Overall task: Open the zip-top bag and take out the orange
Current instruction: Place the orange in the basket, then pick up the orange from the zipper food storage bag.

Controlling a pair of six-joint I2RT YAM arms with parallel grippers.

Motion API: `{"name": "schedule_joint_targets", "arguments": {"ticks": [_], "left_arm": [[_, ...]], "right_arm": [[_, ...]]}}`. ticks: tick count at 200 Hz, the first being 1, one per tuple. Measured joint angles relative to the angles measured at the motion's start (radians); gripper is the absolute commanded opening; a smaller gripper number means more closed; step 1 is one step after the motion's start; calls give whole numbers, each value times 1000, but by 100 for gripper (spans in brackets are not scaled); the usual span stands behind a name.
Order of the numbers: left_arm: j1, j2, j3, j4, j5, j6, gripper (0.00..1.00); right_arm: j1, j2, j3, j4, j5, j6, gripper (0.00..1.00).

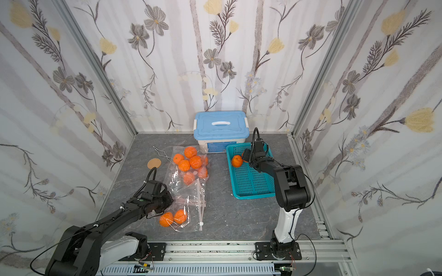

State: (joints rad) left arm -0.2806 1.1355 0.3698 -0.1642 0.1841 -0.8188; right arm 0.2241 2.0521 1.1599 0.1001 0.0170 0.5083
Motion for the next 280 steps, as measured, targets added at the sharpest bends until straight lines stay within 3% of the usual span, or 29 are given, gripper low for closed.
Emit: {"name": "schedule_joint_targets", "arguments": {"ticks": [37, 87, 129, 148, 174, 218, 280], "left_arm": [[0, 0, 0, 0, 0, 0, 0], [0, -1, 0, 0, 0, 0, 0], [0, 3, 0, 2, 0, 0, 0], [0, 3, 0, 2, 0, 1, 0], [0, -1, 0, 0, 0, 0, 0], [0, -10, -1, 0, -1, 0, 0], [0, -21, -1, -5, -1, 0, 0]], "right_arm": [[4, -12, 14, -35, 2, -5, 85], [8, -172, -3, -82, 64, -72, 90], [85, -409, -188, -35, 79, -191, 72], [207, -544, -299, 4, 33, -278, 53], [399, -643, -415, 76, -60, -383, 44], [645, -587, -476, 111, -166, -471, 30], [719, -433, -426, 111, -211, -521, 23]]}}
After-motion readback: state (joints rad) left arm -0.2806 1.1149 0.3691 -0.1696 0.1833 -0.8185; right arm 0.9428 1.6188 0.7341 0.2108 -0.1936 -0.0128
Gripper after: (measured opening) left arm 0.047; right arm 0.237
